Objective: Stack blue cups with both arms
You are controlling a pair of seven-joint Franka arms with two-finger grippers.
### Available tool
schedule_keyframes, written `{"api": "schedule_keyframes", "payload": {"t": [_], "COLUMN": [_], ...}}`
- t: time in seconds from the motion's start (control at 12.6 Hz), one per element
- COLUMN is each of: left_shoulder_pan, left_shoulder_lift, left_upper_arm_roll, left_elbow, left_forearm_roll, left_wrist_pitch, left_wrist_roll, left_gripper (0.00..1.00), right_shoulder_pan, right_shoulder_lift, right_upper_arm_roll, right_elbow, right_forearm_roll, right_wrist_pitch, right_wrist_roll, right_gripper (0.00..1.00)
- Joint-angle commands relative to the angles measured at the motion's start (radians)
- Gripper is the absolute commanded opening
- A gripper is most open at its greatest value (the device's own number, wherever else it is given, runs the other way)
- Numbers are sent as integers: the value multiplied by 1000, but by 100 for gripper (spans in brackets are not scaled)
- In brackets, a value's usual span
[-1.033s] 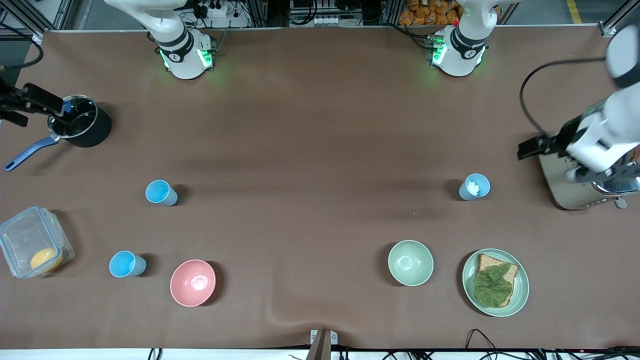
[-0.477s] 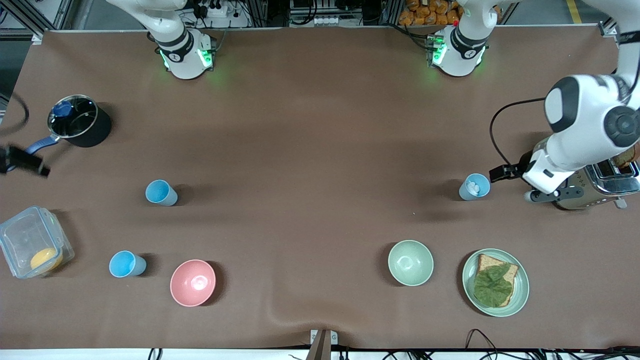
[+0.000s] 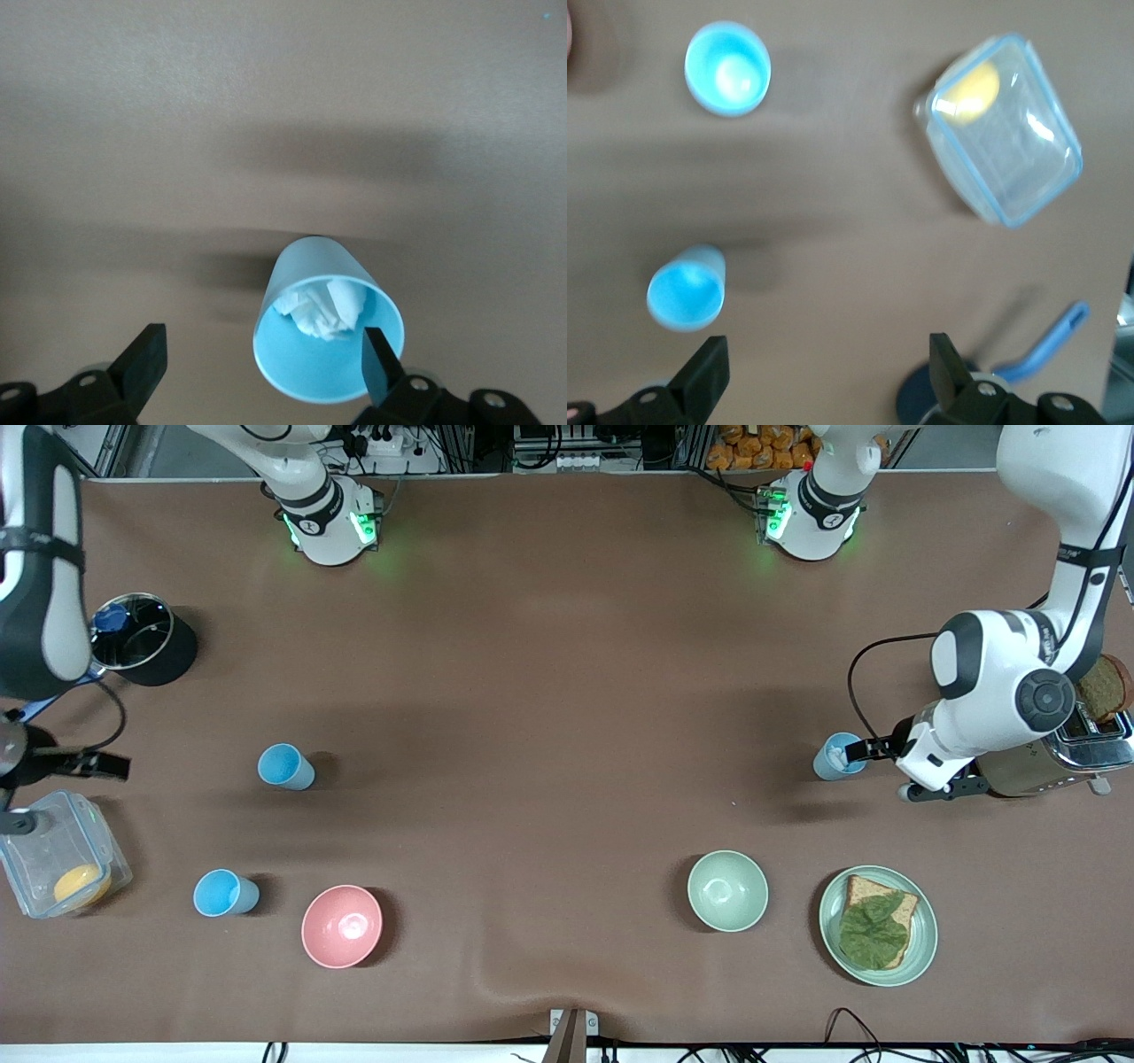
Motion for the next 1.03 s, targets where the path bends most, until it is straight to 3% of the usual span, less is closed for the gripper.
{"api": "schedule_keyframes", "payload": {"t": [0.0, 0.16, 0.4, 0.56, 0.72, 0.79, 0.95], "left_shoulder_pan": [5, 5, -3, -6, -15, -15, -15], "left_shoulder_lift": [32, 36, 57, 40, 0, -19, -41], "left_upper_arm_roll": [-3, -3, -5, -17, -67, -101, -219], "left_elbow": [6, 5, 8, 9, 20, 26, 49], "left_forearm_roll": [-15, -15, -15, -15, -17, -23, -24], "left_wrist_pitch": [20, 20, 20, 8, -51, -91, -139], "left_wrist_roll": [17, 17, 17, 13, -15, -61, -252], "left_gripper": [85, 62, 1, 0, 0, 0, 0], "right_shoulder_pan": [-55, -58, -55, -55, -60, -61, -131], "right_shoulder_lift": [13, 14, 3, 4, 33, 41, 30], "right_upper_arm_roll": [-2, -1, 2, 2, 2, 1, -1], "right_elbow": [-8, -16, -17, -8, -39, -42, -79], "right_forearm_roll": [-20, -9, 115, 215, 258, 260, 258], "right_wrist_pitch": [-27, -36, -35, 34, 146, 137, -28], "right_wrist_roll": [21, 19, 21, 19, 19, 21, 1], "right_gripper": [100, 100, 100, 100, 100, 100, 100]}}
